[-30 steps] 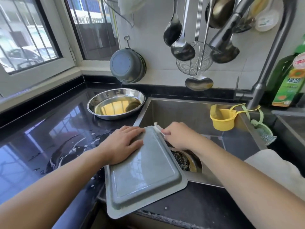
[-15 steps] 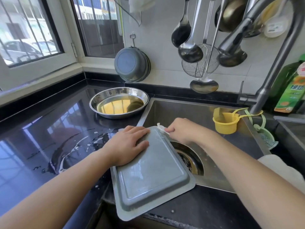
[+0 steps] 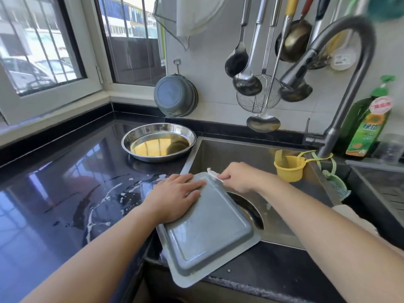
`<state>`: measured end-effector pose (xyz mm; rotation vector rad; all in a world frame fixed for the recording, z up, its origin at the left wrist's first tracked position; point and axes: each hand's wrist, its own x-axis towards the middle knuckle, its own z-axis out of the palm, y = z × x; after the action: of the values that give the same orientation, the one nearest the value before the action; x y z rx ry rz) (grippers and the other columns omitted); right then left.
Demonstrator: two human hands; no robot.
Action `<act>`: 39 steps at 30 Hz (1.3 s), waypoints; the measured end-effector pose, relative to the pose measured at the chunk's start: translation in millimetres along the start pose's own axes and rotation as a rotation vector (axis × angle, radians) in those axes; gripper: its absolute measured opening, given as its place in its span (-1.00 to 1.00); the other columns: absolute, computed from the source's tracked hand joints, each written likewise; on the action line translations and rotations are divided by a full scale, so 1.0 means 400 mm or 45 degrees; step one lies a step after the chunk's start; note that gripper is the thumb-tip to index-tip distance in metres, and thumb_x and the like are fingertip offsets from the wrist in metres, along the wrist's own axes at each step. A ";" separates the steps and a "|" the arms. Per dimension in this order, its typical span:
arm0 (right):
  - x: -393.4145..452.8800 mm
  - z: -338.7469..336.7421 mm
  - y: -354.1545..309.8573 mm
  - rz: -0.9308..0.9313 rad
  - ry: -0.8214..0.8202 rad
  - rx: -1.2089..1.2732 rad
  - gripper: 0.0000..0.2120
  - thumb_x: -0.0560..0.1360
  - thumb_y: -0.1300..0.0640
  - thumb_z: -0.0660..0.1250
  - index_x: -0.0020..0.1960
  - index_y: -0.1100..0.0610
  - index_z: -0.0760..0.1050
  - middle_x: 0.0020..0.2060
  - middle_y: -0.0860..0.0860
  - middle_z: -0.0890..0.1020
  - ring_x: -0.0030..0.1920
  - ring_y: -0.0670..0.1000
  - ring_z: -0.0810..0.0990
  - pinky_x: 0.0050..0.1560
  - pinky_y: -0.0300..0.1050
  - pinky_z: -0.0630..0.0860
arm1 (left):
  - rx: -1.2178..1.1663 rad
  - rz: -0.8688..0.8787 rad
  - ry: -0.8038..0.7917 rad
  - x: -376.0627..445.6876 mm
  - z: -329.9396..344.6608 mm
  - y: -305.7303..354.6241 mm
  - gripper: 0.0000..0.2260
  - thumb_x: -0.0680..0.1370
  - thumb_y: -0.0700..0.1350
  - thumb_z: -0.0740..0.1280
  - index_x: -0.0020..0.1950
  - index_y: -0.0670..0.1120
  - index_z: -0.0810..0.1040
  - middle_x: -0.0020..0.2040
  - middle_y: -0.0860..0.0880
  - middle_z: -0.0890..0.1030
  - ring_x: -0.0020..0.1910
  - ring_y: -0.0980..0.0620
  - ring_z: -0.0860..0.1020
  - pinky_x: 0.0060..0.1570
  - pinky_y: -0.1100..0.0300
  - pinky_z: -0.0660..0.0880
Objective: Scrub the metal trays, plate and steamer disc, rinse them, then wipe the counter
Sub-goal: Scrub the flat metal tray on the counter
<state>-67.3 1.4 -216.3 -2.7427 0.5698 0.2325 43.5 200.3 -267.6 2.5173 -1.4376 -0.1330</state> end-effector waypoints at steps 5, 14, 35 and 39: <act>-0.003 0.004 -0.026 0.013 0.136 -0.017 -0.66 0.67 0.03 0.20 0.38 -0.19 0.54 0.31 0.08 0.58 0.16 0.19 0.57 0.14 0.02 0.53 | 0.019 -0.084 0.024 -0.005 0.000 0.006 -0.58 0.71 0.21 -0.03 0.59 0.38 0.19 0.58 0.16 0.31 0.54 -0.02 0.24 0.52 -0.02 0.18; -0.156 -0.026 -0.020 0.109 0.048 -0.176 -0.74 0.66 0.10 0.18 0.16 -0.08 0.62 -0.01 0.05 0.63 -0.20 0.09 0.52 -0.24 -0.06 0.40 | -0.078 -0.503 0.114 -0.032 0.030 0.082 -0.58 0.68 0.13 -0.10 0.52 0.31 0.26 0.52 0.13 0.38 0.52 -0.08 0.27 0.39 -0.52 0.04; -0.142 -0.006 -0.127 0.202 0.030 -0.301 -0.62 0.63 0.20 0.15 0.34 0.00 0.58 0.11 0.09 0.61 -0.07 0.12 0.60 -0.02 -0.04 0.58 | -0.080 -0.277 0.121 -0.166 0.039 -0.025 -0.49 0.69 0.19 -0.11 0.67 0.20 0.03 0.62 0.13 0.24 0.66 -0.06 0.06 0.61 -0.18 -0.07; -0.108 0.014 -0.170 0.113 0.037 -0.237 -0.63 0.66 0.14 0.13 0.39 -0.01 0.54 0.14 0.12 0.58 -0.11 0.06 0.52 0.01 0.00 0.56 | -0.095 -0.264 0.142 -0.170 0.039 -0.026 -0.50 0.71 0.14 -0.12 0.67 0.19 0.04 0.60 0.15 0.25 0.65 -0.04 0.07 0.61 -0.17 -0.04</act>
<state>-79.1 77.8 -192.4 -2.9073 0.7116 0.2802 14.4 261.1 -288.1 2.5626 -1.1083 -0.0796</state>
